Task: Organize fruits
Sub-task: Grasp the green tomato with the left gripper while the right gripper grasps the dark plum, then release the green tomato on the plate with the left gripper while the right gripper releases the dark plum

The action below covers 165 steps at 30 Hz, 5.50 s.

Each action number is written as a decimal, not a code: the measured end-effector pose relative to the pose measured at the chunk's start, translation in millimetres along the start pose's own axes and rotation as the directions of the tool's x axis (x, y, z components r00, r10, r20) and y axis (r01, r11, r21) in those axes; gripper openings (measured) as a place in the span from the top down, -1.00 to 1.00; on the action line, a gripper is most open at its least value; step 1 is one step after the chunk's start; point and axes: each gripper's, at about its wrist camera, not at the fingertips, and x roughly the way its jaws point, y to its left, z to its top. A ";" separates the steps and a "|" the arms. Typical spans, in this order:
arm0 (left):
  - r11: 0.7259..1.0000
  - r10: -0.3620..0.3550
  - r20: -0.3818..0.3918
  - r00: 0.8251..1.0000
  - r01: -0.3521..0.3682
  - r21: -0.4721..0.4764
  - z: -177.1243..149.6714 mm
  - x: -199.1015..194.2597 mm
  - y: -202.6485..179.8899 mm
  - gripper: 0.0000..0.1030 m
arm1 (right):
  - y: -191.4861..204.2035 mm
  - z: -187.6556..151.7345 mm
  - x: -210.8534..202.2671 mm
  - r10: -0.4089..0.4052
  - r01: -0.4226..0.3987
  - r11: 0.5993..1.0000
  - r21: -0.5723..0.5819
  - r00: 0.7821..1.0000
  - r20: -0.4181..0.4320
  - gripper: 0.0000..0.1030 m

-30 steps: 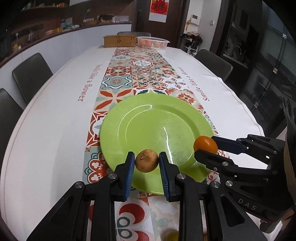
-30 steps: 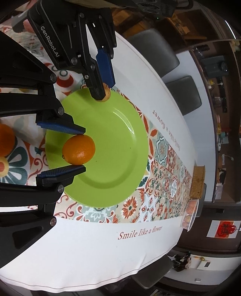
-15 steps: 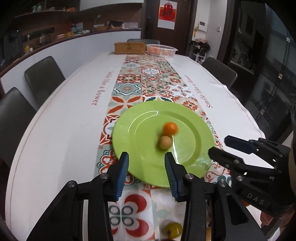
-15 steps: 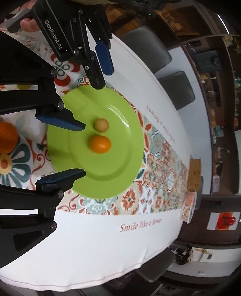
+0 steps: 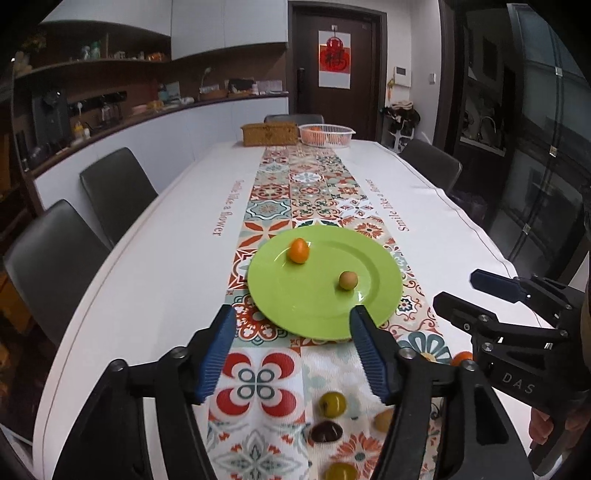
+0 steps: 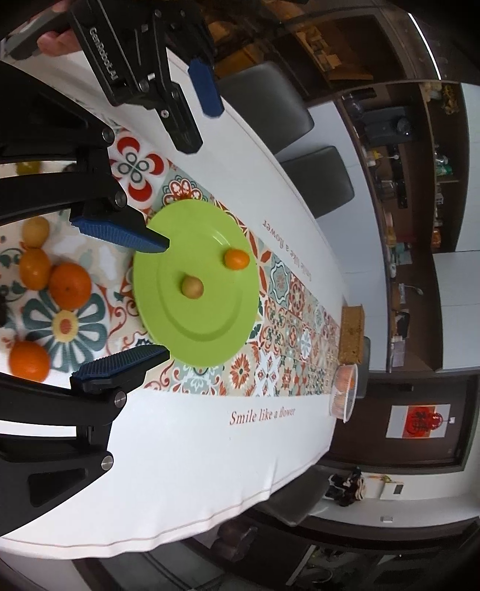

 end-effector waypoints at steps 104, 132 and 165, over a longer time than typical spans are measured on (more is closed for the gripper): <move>0.993 -0.122 -0.251 0.960 0.119 -0.027 -108.3 -5.2 -34.8 0.46 | 9.7 -101.9 -25.3 0.007 -0.003 1.000 0.023 0.985 -0.173 0.42; 0.992 -0.110 -0.042 0.993 0.112 0.065 -27.7 -26.5 -35.9 0.46 | 10.6 -32.7 -44.3 0.015 -0.015 1.000 -0.009 1.000 -0.014 0.42; 0.988 -0.140 -0.124 0.982 0.146 0.041 20.6 63.6 -7.7 0.46 | -2.4 26.0 48.7 0.034 -0.038 0.999 -0.036 0.994 -0.104 0.42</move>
